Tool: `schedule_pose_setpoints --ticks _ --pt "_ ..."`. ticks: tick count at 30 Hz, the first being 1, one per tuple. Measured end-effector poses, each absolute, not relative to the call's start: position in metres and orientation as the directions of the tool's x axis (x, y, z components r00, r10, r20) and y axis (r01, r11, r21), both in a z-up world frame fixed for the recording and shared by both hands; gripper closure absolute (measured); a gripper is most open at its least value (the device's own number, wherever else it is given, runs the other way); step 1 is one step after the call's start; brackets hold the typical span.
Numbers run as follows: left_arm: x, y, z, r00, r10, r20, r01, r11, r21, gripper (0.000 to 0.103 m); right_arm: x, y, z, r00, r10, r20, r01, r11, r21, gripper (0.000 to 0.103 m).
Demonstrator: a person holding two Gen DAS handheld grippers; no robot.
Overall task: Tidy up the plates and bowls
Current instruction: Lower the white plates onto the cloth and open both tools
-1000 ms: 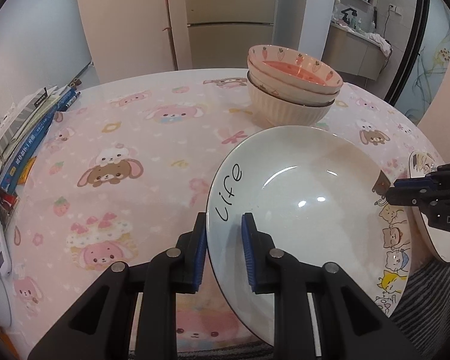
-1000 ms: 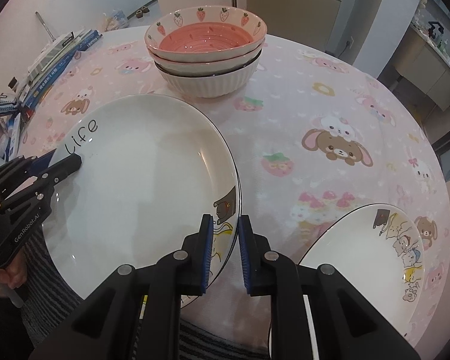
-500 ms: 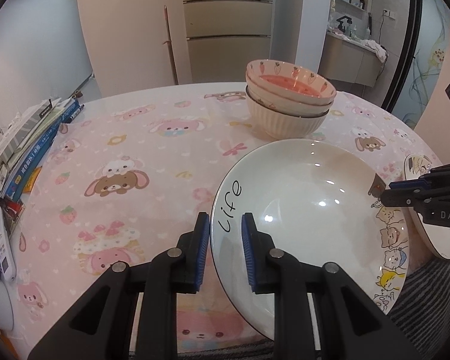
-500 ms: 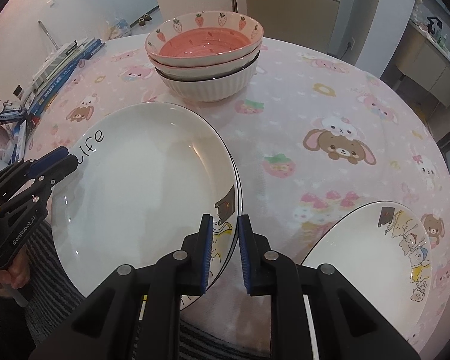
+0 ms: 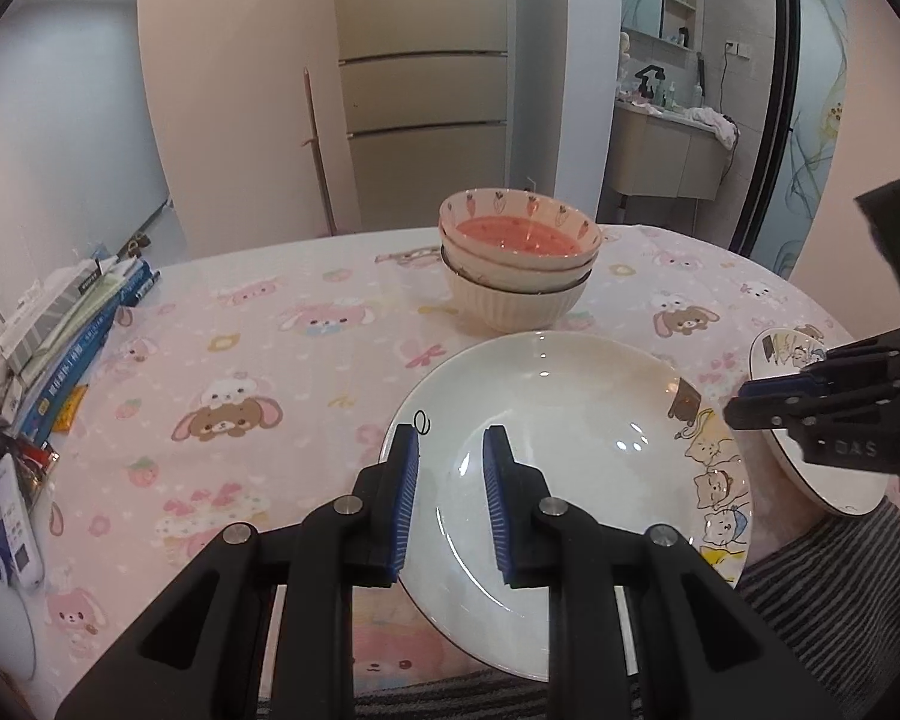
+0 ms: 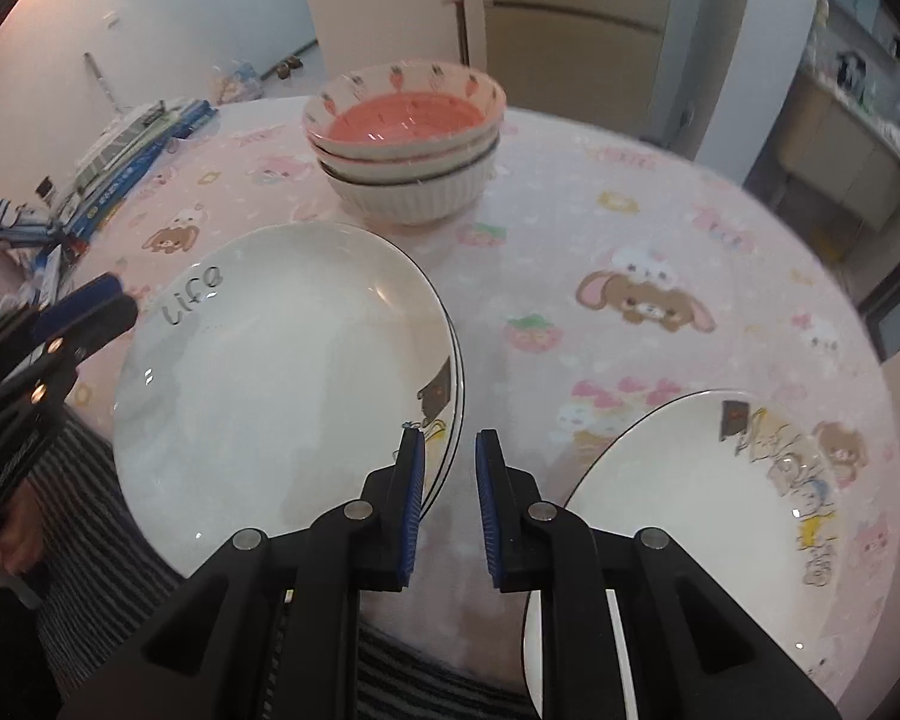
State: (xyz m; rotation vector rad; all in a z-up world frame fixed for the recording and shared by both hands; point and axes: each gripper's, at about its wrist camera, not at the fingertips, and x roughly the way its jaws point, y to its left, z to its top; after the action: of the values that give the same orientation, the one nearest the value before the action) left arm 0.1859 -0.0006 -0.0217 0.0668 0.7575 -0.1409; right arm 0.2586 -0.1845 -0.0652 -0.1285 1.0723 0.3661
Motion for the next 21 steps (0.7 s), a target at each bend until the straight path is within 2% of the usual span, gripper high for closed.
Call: schedule_pose_setpoints --ticks 3,5,6,8,10,14,16,18,19,21 --pt "0.183 -0.002 -0.018 0.729 -0.103 -0.677 0.154 0.988 0.016 0.081 0.247 -0.197 -0.051 0.456 0.259 -0.852 -0.335 0.936 0.105 0.085" --pt "0.178 -0.007 -0.014 0.739 -0.104 -0.666 0.162 0.986 0.026 0.081 0.238 -0.202 -0.041 0.501 0.242 -0.831 -0.333 0.940 0.073 0.085" --pt "0.175 -0.009 -0.011 0.747 -0.099 -0.658 0.164 0.986 0.038 0.078 0.234 -0.205 -0.035 0.526 0.232 -0.818 -0.332 0.942 0.054 0.085" --pt "0.167 -0.015 -0.003 0.771 -0.082 -0.632 0.162 0.984 0.070 0.063 0.226 -0.213 -0.025 0.569 0.219 -0.793 -0.323 0.946 0.030 0.085" --pt "0.156 -0.024 0.006 0.803 -0.063 -0.593 0.159 0.981 0.112 0.043 0.219 -0.224 -0.016 0.591 0.220 -0.776 -0.312 0.950 0.031 0.085" --pt "0.142 -0.036 0.022 0.826 -0.097 -0.555 0.187 0.976 0.107 0.033 0.206 -0.243 -0.003 0.622 0.220 -0.751 -0.287 0.957 0.042 0.085" --pt "0.134 -0.042 0.032 0.843 -0.123 -0.524 0.206 0.973 0.102 0.015 0.197 -0.254 0.006 0.649 0.213 -0.730 -0.269 0.962 0.041 0.085" --pt "0.125 -0.050 0.043 0.865 -0.141 -0.482 0.220 0.969 0.112 0.005 0.190 -0.265 0.014 0.679 0.200 -0.706 -0.247 0.968 0.037 0.085" --pt "0.120 -0.053 0.047 0.876 -0.151 -0.458 0.228 0.966 0.118 0.003 0.188 -0.268 0.017 0.689 0.195 -0.698 -0.239 0.970 0.036 0.084" --pt "0.109 -0.062 0.057 0.897 -0.173 -0.408 0.248 0.959 0.139 0.003 0.181 -0.280 0.024 0.712 0.190 -0.676 -0.215 0.976 0.048 0.072"
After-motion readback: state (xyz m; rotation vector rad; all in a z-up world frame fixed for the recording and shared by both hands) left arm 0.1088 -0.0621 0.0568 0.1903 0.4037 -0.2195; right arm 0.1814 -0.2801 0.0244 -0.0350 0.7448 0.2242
